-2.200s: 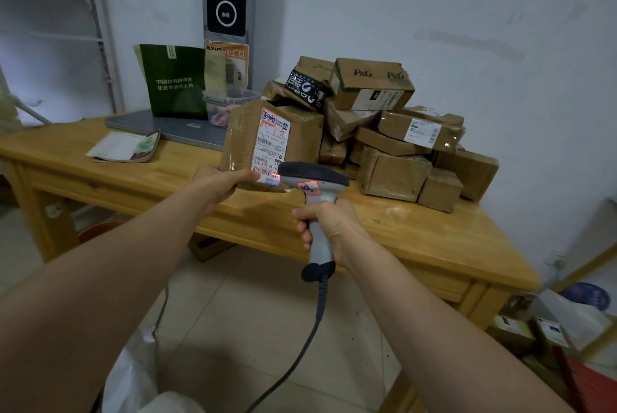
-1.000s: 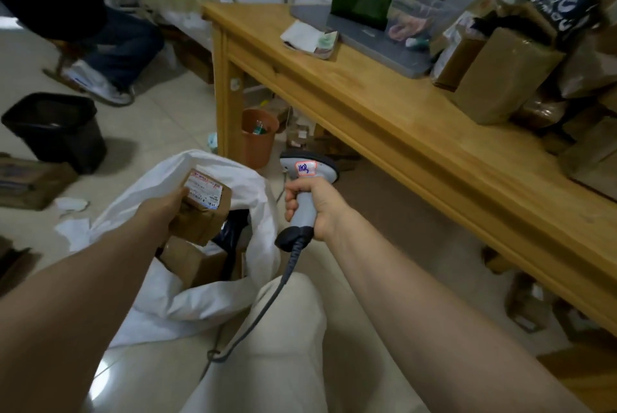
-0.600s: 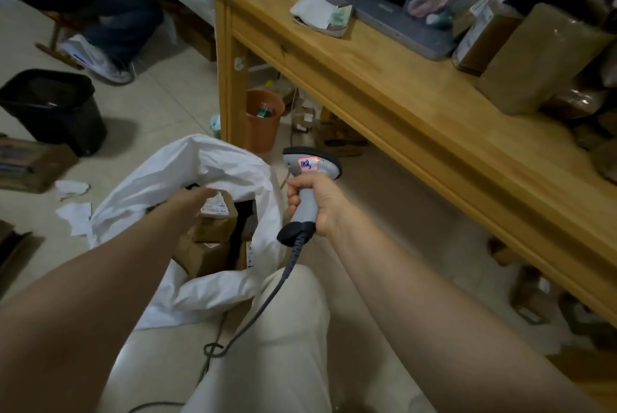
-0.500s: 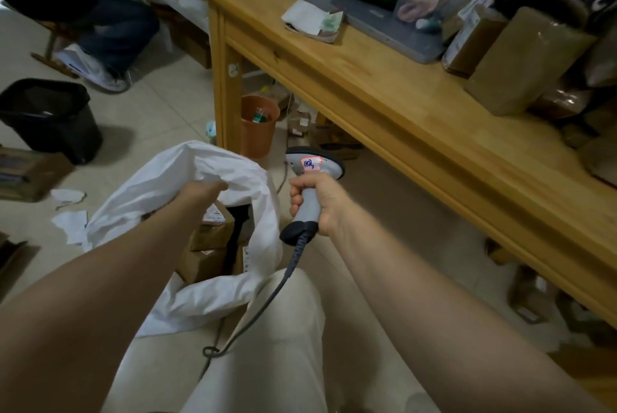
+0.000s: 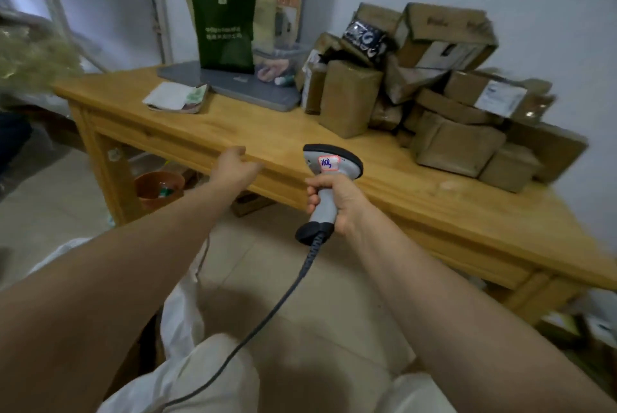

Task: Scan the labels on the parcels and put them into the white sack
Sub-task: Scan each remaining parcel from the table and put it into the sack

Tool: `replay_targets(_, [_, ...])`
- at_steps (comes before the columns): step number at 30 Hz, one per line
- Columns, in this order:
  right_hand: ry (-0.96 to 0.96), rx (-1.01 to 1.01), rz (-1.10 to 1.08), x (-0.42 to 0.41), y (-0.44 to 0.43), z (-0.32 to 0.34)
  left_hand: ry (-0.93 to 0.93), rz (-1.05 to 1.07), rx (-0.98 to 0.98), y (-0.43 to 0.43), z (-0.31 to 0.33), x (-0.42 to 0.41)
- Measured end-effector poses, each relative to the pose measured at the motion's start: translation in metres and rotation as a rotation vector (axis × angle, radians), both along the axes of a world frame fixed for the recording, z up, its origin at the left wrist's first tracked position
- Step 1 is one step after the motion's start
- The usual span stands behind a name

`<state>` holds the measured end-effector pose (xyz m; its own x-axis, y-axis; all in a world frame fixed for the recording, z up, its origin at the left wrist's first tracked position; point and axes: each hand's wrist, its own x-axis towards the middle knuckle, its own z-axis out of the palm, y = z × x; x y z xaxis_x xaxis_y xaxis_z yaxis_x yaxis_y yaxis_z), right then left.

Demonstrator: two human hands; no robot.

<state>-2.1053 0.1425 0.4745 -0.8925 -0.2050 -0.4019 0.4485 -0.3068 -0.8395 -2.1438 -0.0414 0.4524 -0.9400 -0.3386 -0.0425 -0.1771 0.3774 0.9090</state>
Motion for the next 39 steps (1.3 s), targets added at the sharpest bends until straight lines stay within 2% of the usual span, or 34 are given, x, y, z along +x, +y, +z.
replay_targets(10, [0.092,-0.043,-0.271,-0.021,0.137,0.061,0.149,-0.258,-0.104,0.141,0.066,-0.062])
replay_targets(20, [0.128,0.004,-0.277,-0.107,0.157,0.085,0.260,-0.253,-0.240,0.172,0.114,-0.163])
replay_targets(23, [0.121,0.056,-0.271,-0.134,0.156,0.081,0.294,-0.263,-0.405,0.179,0.118,-0.190])
replay_targets(28, [0.112,0.075,-0.281,-0.169,0.157,0.069,0.347,-0.429,-0.897,0.185,0.116,-0.231])
replay_targets(33, [0.105,0.076,-0.272,-0.185,0.162,0.056,0.349,-0.448,-1.090,0.184,0.112,-0.251])
replay_targets(37, [0.104,0.079,-0.281,-0.187,0.164,0.050,0.523,-0.253,-1.163,0.172,0.110,-0.242])
replay_targets(39, [0.100,0.077,-0.281,-0.184,0.162,0.047,0.552,-0.127,-1.148,0.160,0.108,-0.231])
